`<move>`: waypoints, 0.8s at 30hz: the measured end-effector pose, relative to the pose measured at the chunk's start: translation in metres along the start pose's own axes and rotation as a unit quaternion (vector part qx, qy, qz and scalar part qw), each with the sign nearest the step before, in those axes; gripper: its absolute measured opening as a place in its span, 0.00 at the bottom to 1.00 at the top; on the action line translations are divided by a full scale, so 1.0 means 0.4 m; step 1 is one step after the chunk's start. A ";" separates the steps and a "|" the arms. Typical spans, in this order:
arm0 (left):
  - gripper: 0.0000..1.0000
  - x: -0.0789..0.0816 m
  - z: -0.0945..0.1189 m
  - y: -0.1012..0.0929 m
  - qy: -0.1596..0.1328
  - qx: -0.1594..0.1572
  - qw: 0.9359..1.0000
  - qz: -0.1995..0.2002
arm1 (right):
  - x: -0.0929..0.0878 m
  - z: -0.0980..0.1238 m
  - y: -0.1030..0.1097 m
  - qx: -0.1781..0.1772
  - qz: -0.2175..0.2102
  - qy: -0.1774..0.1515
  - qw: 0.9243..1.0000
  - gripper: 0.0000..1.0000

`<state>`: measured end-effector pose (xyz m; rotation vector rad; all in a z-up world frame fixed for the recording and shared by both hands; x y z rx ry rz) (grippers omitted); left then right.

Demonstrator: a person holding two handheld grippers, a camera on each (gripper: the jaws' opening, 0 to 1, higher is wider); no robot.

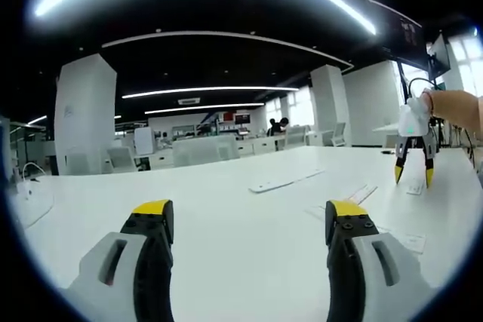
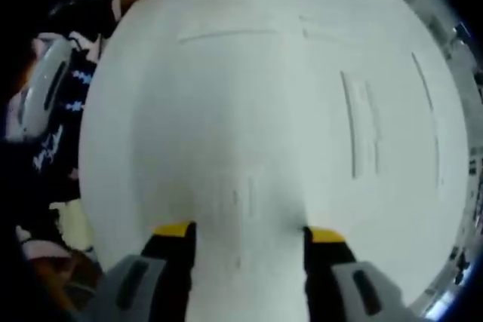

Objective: Locate the socket holder cover, grip the socket holder cover, clip it into the socket holder slot.

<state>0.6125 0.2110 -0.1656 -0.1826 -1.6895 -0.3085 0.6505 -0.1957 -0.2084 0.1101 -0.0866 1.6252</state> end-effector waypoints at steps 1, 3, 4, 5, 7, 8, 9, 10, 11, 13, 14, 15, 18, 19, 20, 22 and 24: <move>0.82 -0.001 0.000 -0.002 0.001 -0.001 1.000 -0.002 | 0.000 0.000 -0.001 0.000 0.000 0.001 1.000 0.59; 0.81 -0.003 -0.001 -0.004 0.003 -0.001 1.000 -0.004 | 0.001 0.000 -0.001 0.000 0.000 0.003 1.000 0.59; 0.81 -0.004 -0.001 -0.005 0.005 -0.002 1.000 -0.005 | 0.000 0.001 -0.002 0.000 0.000 0.002 1.000 0.59; 0.81 -0.005 -0.001 -0.005 0.006 -0.002 1.000 -0.005 | -0.002 0.001 -0.001 0.000 0.000 0.000 1.000 0.59; 0.81 -0.006 -0.001 -0.005 0.005 -0.002 1.000 -0.004 | -0.003 0.001 -0.001 0.000 0.000 -0.004 1.000 0.59; 0.81 -0.006 -0.001 -0.005 0.006 -0.002 1.000 -0.004 | -0.003 0.001 0.000 0.000 0.001 -0.005 1.000 0.59; 0.81 -0.007 -0.001 -0.005 0.007 -0.001 1.000 -0.005 | -0.003 0.001 0.001 0.000 0.001 -0.005 1.000 0.58; 0.81 -0.008 -0.001 -0.006 0.008 -0.002 1.000 -0.005 | -0.004 0.001 0.001 0.000 0.001 -0.005 1.000 0.58; 0.81 -0.009 -0.001 -0.007 0.009 -0.002 1.000 -0.005 | -0.004 0.001 0.001 0.000 0.003 -0.005 1.000 0.58; 0.81 -0.011 -0.001 -0.009 0.010 -0.003 1.000 -0.005 | -0.004 0.001 0.000 0.000 0.005 -0.004 1.000 0.57; 0.81 -0.011 0.000 -0.009 0.010 -0.003 1.000 -0.005 | -0.004 0.001 0.000 0.000 0.007 -0.003 1.000 0.55; 0.81 -0.011 0.000 -0.009 0.010 -0.003 1.000 -0.005 | -0.004 0.001 0.001 0.001 0.009 -0.001 1.000 0.53; 0.81 -0.011 0.001 -0.008 0.010 -0.002 1.000 -0.006 | -0.003 0.003 0.002 0.002 0.018 0.003 1.000 0.50; 0.81 -0.012 0.000 -0.008 0.011 -0.003 1.000 -0.006 | -0.003 0.003 0.002 0.002 0.018 0.003 1.000 0.50; 0.81 -0.012 0.000 -0.008 0.011 -0.003 1.000 -0.006 | -0.003 0.003 0.002 0.002 0.018 0.003 1.000 0.49; 0.81 -0.013 -0.001 -0.007 0.012 -0.004 1.000 -0.006 | -0.003 0.003 0.005 0.003 0.021 0.004 1.000 0.46; 0.81 -0.014 -0.001 -0.007 0.013 -0.005 1.000 -0.005 | -0.002 0.004 0.007 0.003 0.023 0.006 1.000 0.44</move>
Point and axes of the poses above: the point that each gripper's makers call its tool centre point, and the gripper's own axes: z roughly backward along the fingers, y roughly to its left, x roughly out of its top, the point moved 8 cm from there along z, roughly backward along the fingers, and after that the axes turned 5 degrees about -y, right-handed, at the moved point
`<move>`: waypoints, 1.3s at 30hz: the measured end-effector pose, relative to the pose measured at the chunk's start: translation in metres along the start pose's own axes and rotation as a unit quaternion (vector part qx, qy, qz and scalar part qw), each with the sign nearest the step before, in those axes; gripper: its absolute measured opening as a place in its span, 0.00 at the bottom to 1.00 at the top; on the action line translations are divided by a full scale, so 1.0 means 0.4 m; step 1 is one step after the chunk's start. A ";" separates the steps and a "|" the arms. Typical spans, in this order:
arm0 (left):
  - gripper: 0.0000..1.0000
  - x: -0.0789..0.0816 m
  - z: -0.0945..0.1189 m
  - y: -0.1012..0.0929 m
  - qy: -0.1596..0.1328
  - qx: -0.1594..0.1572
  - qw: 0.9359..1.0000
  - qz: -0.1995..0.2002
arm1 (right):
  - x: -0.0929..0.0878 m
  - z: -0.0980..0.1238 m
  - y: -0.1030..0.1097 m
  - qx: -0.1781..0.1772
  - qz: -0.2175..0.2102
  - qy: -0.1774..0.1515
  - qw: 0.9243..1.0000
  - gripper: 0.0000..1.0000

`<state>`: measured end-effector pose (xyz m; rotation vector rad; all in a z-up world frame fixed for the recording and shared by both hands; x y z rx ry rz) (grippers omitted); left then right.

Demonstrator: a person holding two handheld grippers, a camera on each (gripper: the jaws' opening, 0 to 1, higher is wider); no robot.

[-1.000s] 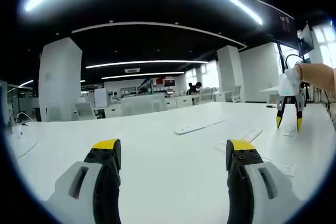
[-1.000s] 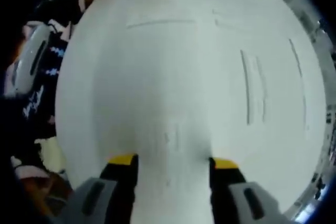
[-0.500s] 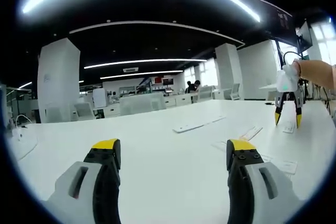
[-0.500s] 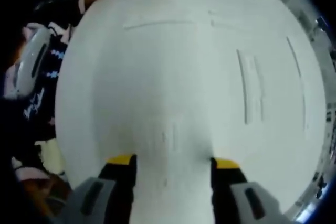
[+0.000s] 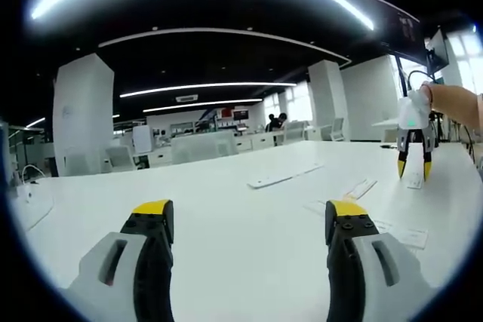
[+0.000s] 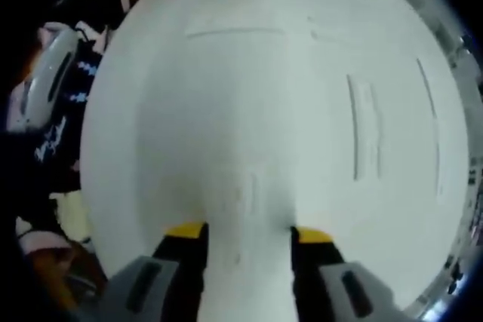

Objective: Locate the socket holder cover, grip the socket holder cover, clip it into the socket holder slot.

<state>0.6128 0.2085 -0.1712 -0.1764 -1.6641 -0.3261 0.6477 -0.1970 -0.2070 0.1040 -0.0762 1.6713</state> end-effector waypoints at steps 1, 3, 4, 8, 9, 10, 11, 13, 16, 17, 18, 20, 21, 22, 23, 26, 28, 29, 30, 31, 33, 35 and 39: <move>0.81 0.000 0.000 0.000 0.000 -0.001 1.000 0.000 | 0.001 0.000 0.003 0.000 0.002 0.001 1.000 0.44; 0.81 0.000 0.000 0.001 0.000 -0.001 1.000 0.000 | 0.001 0.000 0.008 0.000 0.007 0.001 1.000 0.42; 0.81 -0.001 0.000 0.002 0.000 0.000 1.000 0.001 | 0.002 0.000 0.008 0.000 0.009 0.001 1.000 0.41; 0.81 -0.002 0.000 0.005 0.003 0.001 1.000 0.000 | 0.002 0.001 0.011 0.000 0.012 0.000 1.000 0.39; 0.81 -0.001 -0.001 0.006 0.003 0.001 1.000 0.000 | 0.002 0.001 0.013 0.000 0.012 0.000 1.000 0.38; 0.81 -0.001 -0.001 0.006 0.002 0.001 1.000 0.000 | 0.002 0.000 0.016 0.000 0.011 0.001 1.000 0.38; 0.81 -0.001 -0.001 0.006 0.002 0.000 1.000 0.000 | 0.002 0.000 0.017 0.000 0.012 0.001 1.000 0.37; 0.81 -0.001 0.000 0.006 0.003 0.001 1.000 0.000 | 0.003 0.000 0.019 0.000 0.013 0.002 1.000 0.36; 0.80 -0.001 -0.001 0.006 0.004 0.001 1.000 0.000 | 0.004 0.000 0.022 0.000 0.014 0.004 1.000 0.34; 0.80 -0.001 -0.001 0.005 0.004 0.000 1.000 0.000 | 0.004 0.000 0.022 0.001 0.013 0.005 1.000 0.34; 0.80 -0.001 -0.001 0.004 0.004 0.000 1.000 0.000 | 0.004 0.001 0.022 0.000 0.013 0.006 1.000 0.34; 0.80 -0.001 0.000 0.004 0.004 0.000 1.000 0.000 | 0.004 0.001 0.023 0.001 0.013 0.006 1.000 0.33; 0.80 -0.001 0.000 0.005 0.004 0.001 1.000 0.000 | 0.005 0.001 0.023 0.000 0.013 0.007 1.000 0.33; 0.80 -0.001 0.000 0.005 0.004 0.001 1.000 -0.001 | 0.005 0.002 0.024 0.001 0.013 0.007 1.000 0.33; 0.80 -0.001 0.000 0.004 0.004 0.001 1.000 -0.001 | 0.005 0.002 0.024 0.001 0.013 0.007 1.000 0.33; 0.80 -0.001 -0.001 0.004 0.005 0.001 1.000 -0.001 | 0.004 0.002 0.026 0.001 0.014 0.006 1.000 0.32; 0.80 -0.001 -0.001 0.004 0.006 0.001 1.000 -0.001 | 0.004 0.002 0.027 0.000 0.013 0.006 1.000 0.32; 0.80 -0.001 -0.001 0.004 0.005 0.001 1.000 -0.001 | 0.004 0.002 0.028 0.000 0.013 0.006 1.000 0.32; 0.80 -0.001 -0.001 0.004 0.005 0.001 1.000 -0.001 | 0.004 0.001 0.028 0.000 0.012 0.006 1.000 0.31; 0.80 -0.001 -0.001 0.005 0.005 0.001 1.000 -0.001 | 0.004 0.001 0.028 0.000 0.012 0.006 1.000 0.31; 0.80 -0.001 -0.001 0.005 0.005 0.001 1.000 -0.001 | 0.005 0.001 0.030 0.000 0.014 0.007 1.000 0.31; 0.80 -0.001 -0.001 0.004 0.006 0.000 1.000 -0.001 | 0.005 0.001 0.030 0.000 0.013 0.007 1.000 0.31; 0.80 -0.001 -0.001 0.005 0.006 0.001 1.000 -0.001 | 0.005 0.001 0.031 -0.001 0.012 0.004 1.000 0.31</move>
Point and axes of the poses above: the point that each gripper's makers call its tool centre point, and the gripper's own axes: z roughly backward along the fingers, y roughly to its left, x roughly out of its top, the point moved 8 cm from there along z, roughly backward along the fingers, and after that the axes turned 5 degrees about -y, right-handed, at the moved point
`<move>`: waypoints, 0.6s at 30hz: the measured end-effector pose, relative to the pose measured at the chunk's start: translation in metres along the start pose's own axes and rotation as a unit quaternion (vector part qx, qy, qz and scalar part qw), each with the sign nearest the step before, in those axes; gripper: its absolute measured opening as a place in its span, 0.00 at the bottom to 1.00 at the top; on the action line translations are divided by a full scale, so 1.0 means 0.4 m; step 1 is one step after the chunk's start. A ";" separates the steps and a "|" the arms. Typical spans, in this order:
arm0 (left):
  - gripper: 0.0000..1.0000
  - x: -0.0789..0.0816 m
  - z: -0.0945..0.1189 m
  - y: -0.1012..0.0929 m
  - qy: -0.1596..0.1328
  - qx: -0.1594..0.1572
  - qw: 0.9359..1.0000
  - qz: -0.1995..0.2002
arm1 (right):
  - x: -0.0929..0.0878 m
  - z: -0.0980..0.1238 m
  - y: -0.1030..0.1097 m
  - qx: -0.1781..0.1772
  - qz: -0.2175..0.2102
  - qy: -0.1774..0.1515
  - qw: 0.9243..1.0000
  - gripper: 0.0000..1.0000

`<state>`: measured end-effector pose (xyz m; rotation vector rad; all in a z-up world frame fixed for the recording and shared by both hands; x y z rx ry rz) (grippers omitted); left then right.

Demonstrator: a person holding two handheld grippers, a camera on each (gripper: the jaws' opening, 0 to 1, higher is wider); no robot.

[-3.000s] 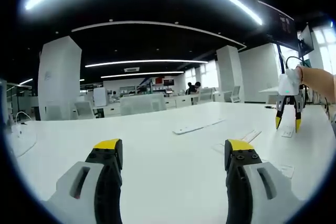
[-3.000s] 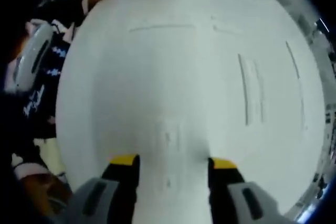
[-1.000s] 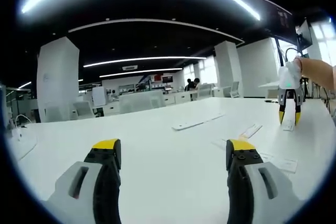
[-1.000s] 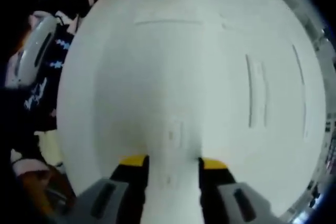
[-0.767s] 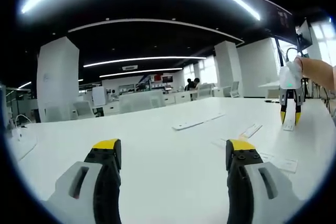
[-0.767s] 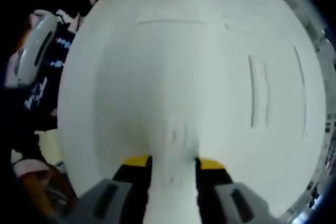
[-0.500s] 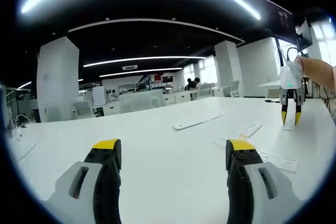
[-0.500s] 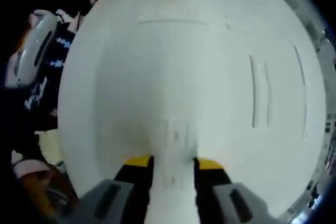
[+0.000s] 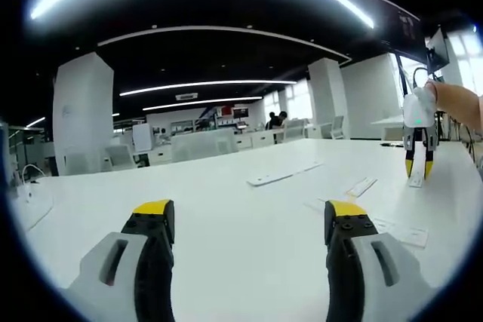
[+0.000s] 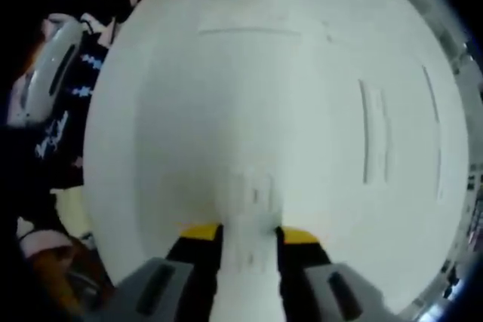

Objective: Locate the socket holder cover, grip the socket holder cover, clip it into the socket holder slot.

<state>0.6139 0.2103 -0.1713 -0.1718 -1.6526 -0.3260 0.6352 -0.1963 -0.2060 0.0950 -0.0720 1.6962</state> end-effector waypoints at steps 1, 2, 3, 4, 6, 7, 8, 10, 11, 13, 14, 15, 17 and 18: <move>0.80 0.000 0.000 0.000 0.000 0.000 1.000 0.000 | 0.000 0.000 0.000 0.000 0.000 0.000 1.000 0.31; 0.80 0.000 0.000 0.000 0.000 0.000 1.000 0.000 | 0.000 0.000 0.000 0.000 0.000 0.000 1.000 0.31; 0.80 0.000 -0.001 0.001 0.001 0.000 1.000 0.000 | 0.000 0.000 0.000 0.000 0.000 0.000 1.000 0.31; 0.80 0.000 -0.001 0.002 0.001 0.000 1.000 0.000 | 0.000 0.000 0.000 0.000 0.000 0.000 1.000 0.31; 0.80 -0.001 -0.002 0.002 0.002 0.000 1.000 -0.001 | 0.001 0.000 0.001 0.000 0.000 0.000 1.000 0.31; 0.80 -0.001 -0.002 0.003 0.002 0.000 1.000 -0.001 | 0.001 0.000 0.000 0.000 0.001 0.001 1.000 0.31; 0.80 -0.001 -0.002 0.003 0.002 0.000 1.000 -0.001 | 0.002 0.000 0.000 0.000 0.001 0.001 1.000 0.31; 0.80 -0.001 -0.002 0.005 0.002 0.000 1.000 -0.001 | 0.002 0.000 0.000 0.000 0.000 0.001 1.000 0.31; 0.80 -0.001 -0.003 0.006 0.003 0.001 1.000 -0.001 | 0.002 0.000 0.001 0.000 0.001 0.002 1.000 0.31; 0.80 -0.001 -0.003 0.007 0.003 0.000 1.000 -0.001 | 0.002 0.000 0.002 0.000 0.001 0.002 1.000 0.31; 0.80 -0.001 -0.003 0.007 0.003 0.000 1.000 -0.001 | 0.003 0.000 0.001 0.000 0.001 0.002 1.000 0.31; 0.80 -0.001 -0.003 0.007 0.003 0.000 1.000 -0.001 | 0.003 0.000 0.000 0.000 0.001 0.002 1.000 0.31; 0.80 -0.001 -0.003 0.007 0.003 0.000 1.000 -0.002 | 0.003 0.000 0.000 0.001 0.001 0.002 1.000 0.31; 0.80 -0.001 -0.003 0.008 0.003 0.000 1.000 -0.002 | 0.003 0.000 0.000 0.001 0.001 0.002 1.000 0.31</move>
Point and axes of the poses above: the point that each gripper's makers call its tool centre point, and the gripper's own axes: z roughly backward along the fingers, y roughly to its left, x roughly out of its top, the point moved 8 cm from there along z, roughly backward along the fingers, and after that the axes turned 5 degrees about -y, right-handed, at the moved point
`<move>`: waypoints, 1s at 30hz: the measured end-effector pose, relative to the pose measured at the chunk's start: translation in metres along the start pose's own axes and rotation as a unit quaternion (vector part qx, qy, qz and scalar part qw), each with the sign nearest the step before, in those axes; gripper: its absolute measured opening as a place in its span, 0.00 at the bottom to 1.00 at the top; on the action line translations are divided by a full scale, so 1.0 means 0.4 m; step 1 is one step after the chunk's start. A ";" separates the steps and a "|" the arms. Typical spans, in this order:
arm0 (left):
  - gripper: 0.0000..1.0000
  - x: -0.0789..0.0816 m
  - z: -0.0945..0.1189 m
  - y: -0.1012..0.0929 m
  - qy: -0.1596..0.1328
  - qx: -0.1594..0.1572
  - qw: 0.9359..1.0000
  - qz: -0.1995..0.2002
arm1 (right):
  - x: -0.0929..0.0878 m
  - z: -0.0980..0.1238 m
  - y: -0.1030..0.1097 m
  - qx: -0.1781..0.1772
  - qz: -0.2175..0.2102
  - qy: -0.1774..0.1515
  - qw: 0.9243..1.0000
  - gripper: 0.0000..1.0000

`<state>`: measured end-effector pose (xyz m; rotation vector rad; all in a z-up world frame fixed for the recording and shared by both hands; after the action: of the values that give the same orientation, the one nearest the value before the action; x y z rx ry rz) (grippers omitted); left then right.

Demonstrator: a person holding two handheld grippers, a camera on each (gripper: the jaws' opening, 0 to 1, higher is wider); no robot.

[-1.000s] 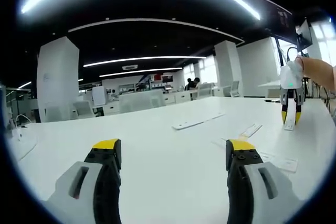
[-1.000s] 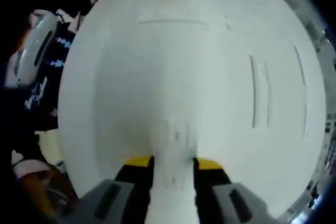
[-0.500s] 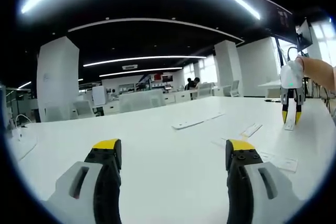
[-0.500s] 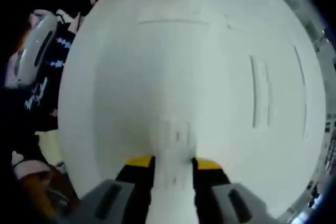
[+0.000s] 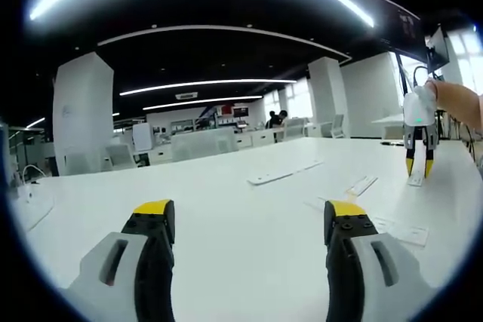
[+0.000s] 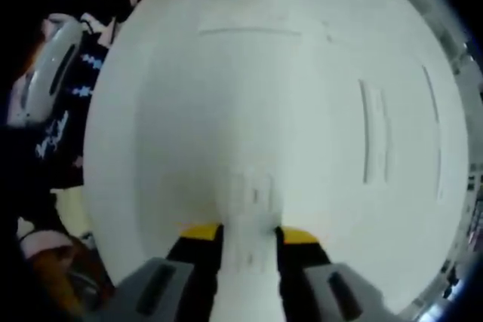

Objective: Locate the socket holder cover, grip the socket holder cover, clip it into the socket holder slot.

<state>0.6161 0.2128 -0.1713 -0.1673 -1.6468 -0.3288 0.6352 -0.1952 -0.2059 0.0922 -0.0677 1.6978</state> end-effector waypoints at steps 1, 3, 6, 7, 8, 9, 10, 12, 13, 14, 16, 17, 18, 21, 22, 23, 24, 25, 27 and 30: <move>0.80 0.000 0.000 0.000 0.000 0.000 1.000 0.000 | 0.000 0.000 0.000 0.000 0.000 0.000 1.000 0.31; 0.80 -0.001 0.000 0.001 0.002 0.001 1.000 -0.001 | 0.000 0.000 0.000 0.001 0.001 0.000 1.000 0.31; 0.80 -0.001 0.001 -0.001 0.002 0.001 1.000 -0.002 | 0.001 -0.001 0.000 0.002 0.002 0.002 1.000 0.31; 0.80 -0.001 0.001 -0.003 0.002 0.001 1.000 -0.002 | 0.001 -0.001 -0.001 0.003 0.002 0.003 1.000 0.30; 0.80 -0.002 0.002 -0.004 0.002 0.000 1.000 -0.002 | 0.001 -0.001 -0.001 0.003 0.004 0.003 1.000 0.30; 0.80 -0.002 0.002 -0.005 0.003 0.000 1.000 -0.002 | 0.001 -0.001 -0.001 0.004 0.004 0.003 1.000 0.30; 0.80 -0.003 0.002 -0.006 0.003 0.000 1.000 -0.002 | 0.001 -0.001 -0.002 0.004 0.005 0.004 1.000 0.30; 0.80 -0.003 0.003 -0.008 0.003 0.001 1.000 -0.002 | 0.001 -0.001 -0.003 0.004 0.007 0.004 1.000 0.29; 0.80 -0.004 0.004 -0.009 0.004 0.001 1.000 -0.002 | 0.000 -0.001 -0.005 0.005 0.009 0.004 1.000 0.29; 0.80 -0.004 0.004 -0.011 0.004 0.001 1.000 -0.003 | 0.000 -0.001 -0.007 0.006 0.007 0.004 1.000 0.29; 0.80 -0.004 0.005 -0.012 0.003 0.000 1.000 -0.002 | 0.001 -0.001 -0.008 0.008 0.009 0.006 1.000 0.29; 0.80 -0.004 0.005 -0.012 0.003 0.000 1.000 -0.002 | 0.001 -0.001 -0.009 0.008 0.010 0.007 1.000 0.29; 0.80 -0.004 0.005 -0.011 0.003 0.000 1.000 -0.002 | 0.001 -0.001 -0.009 0.009 0.011 0.009 1.000 0.29; 0.80 -0.004 0.006 -0.012 0.003 0.001 1.000 -0.002 | 0.002 -0.001 -0.010 0.011 0.010 0.010 1.000 0.28; 0.79 -0.004 0.006 -0.012 0.003 0.001 1.000 -0.002 | 0.001 -0.001 -0.010 0.012 0.010 0.010 1.000 0.28; 0.79 -0.004 0.006 -0.012 0.003 0.001 1.000 -0.002 | 0.001 -0.001 -0.010 0.012 0.010 0.010 1.000 0.28; 0.79 -0.004 0.006 -0.012 0.003 0.001 1.000 -0.002 | 0.001 -0.001 -0.011 0.013 0.009 0.010 1.000 0.28; 0.79 -0.004 0.006 -0.013 0.003 0.001 1.000 -0.002 | 0.001 0.000 -0.012 0.015 0.008 0.009 1.000 0.28; 0.79 -0.004 0.006 -0.013 0.003 0.001 1.000 -0.002 | 0.000 0.000 -0.013 0.016 0.007 0.009 1.000 0.28; 0.79 -0.004 0.006 -0.014 0.003 0.001 1.000 -0.002 | -0.001 0.000 -0.014 0.018 0.006 0.007 1.000 0.28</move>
<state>0.6122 0.2085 -0.1736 -0.1618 -1.6416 -0.3313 0.6410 -0.1947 -0.2058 0.1063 -0.0274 1.7119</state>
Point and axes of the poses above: the point that each gripper's makers call its tool centre point, and the gripper's own axes: z roughly backward along the fingers, y roughly to its left, x roughly out of its top, the point moved 8 cm from there along z, roughly backward along the fingers, and after that the axes turned 5 degrees about -y, right-handed, at the moved point
